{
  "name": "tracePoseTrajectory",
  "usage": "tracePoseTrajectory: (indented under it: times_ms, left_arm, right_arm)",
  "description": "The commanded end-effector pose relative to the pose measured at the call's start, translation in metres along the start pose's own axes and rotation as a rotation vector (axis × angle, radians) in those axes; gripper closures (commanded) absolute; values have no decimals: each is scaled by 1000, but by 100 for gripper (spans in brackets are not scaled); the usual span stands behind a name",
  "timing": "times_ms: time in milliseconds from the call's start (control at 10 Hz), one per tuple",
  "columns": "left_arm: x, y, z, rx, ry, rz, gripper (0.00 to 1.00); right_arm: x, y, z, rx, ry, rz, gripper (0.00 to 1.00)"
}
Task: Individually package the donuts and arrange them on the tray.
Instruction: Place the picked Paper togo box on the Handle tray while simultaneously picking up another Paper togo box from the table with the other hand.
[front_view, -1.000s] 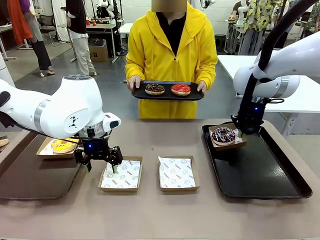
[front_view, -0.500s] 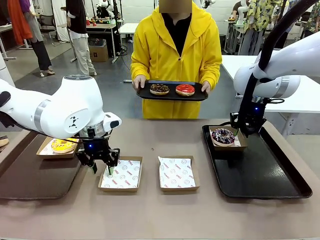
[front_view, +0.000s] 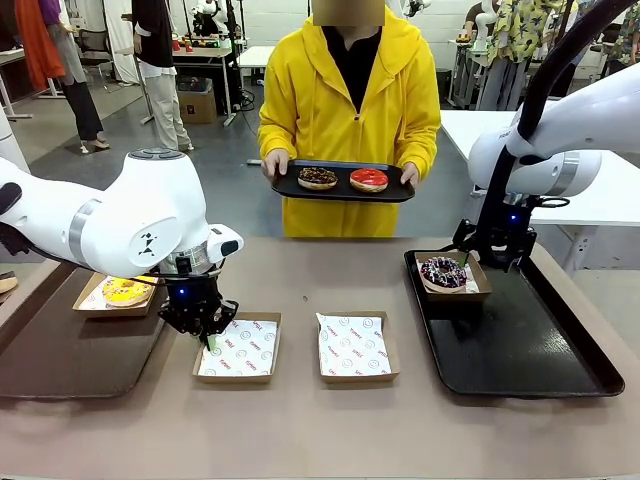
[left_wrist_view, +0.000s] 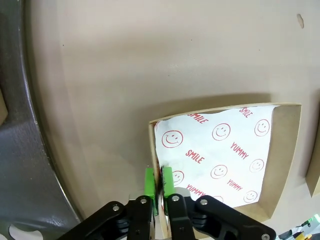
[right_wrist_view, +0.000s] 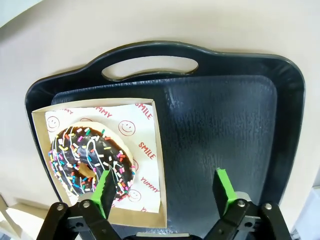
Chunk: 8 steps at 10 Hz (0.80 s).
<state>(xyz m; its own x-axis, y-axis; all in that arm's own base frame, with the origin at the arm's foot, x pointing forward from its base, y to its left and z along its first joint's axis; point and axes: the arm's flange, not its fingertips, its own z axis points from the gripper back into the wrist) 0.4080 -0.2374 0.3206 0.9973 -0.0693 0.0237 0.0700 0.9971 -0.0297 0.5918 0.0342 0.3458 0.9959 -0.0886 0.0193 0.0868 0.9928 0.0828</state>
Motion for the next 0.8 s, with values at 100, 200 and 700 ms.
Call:
tracePoseTrajectory:
  times_ms: [100,200,700]
  left_arm:
    - [-2,-8,-1,9,-24,32,100]
    - [-2,-8,0,8,-25,35,100]
    - [23,-10,67,-25,-37,90,100]
  right_arm:
    - [-3,-5,-3,35,-8,5,0]
    - [-4,-6,-2,42,-10,5,0]
    - [-68,-73,98,555,-29,57,0]
